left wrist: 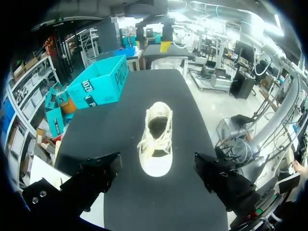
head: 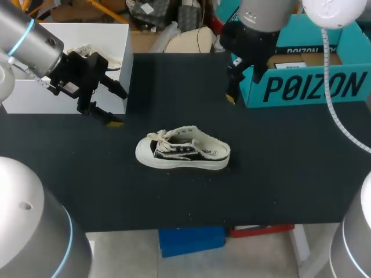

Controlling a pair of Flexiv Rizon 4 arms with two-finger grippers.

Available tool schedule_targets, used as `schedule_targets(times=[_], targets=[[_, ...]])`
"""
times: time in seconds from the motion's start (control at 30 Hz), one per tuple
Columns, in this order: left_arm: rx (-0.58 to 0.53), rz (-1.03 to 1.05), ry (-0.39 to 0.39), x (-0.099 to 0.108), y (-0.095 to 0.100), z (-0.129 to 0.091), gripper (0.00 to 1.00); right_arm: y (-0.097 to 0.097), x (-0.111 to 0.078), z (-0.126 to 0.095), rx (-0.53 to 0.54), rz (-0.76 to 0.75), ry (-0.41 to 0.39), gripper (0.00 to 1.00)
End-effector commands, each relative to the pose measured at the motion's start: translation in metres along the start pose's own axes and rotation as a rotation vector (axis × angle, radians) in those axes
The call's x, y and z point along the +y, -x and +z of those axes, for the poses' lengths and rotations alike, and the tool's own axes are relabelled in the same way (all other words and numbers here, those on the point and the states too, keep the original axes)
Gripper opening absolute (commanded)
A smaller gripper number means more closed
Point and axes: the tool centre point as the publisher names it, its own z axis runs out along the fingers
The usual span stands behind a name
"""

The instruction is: Take the shoe out of the shoebox, open the shoe tongue, remove and reinsert the insole, then place the shoe into the shoebox

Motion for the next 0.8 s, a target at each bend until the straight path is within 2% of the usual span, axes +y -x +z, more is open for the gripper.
schedule_targets(times=[0.03,0.23,0.3,0.37,0.47,0.67,0.7,0.8], targets=[[-0.003,0.002,0.000,0.001,0.000,0.001,1.00,0.005,-0.007,0.000,0.041,-0.217,0.121,1.00],[-0.003,0.002,0.000,0.001,0.000,0.001,1.00,0.005,-0.007,0.000,0.041,-0.217,0.121,1.00],[-0.003,0.002,0.000,0.001,0.000,0.001,1.00,-0.020,-0.004,0.011,0.054,-0.292,0.217,1.00],[-0.003,0.002,0.000,0.001,0.000,0.001,1.00,-0.039,-0.001,0.019,0.057,-0.395,0.268,1.00],[-0.003,0.002,0.000,0.001,0.000,0.001,1.00,-0.054,-0.003,0.028,0.007,-0.456,0.353,1.00],[-0.003,0.002,0.000,0.001,0.000,0.001,1.00,-0.064,-0.005,0.043,-0.034,-0.554,0.498,1.00],[-0.003,0.002,0.000,0.001,0.000,0.001,1.00,-0.065,-0.005,0.049,-0.026,-0.576,0.538,1.00],[-0.003,0.002,0.000,0.001,0.000,0.001,1.00,-0.065,-0.004,0.068,0.033,-0.612,0.581,1.00]])
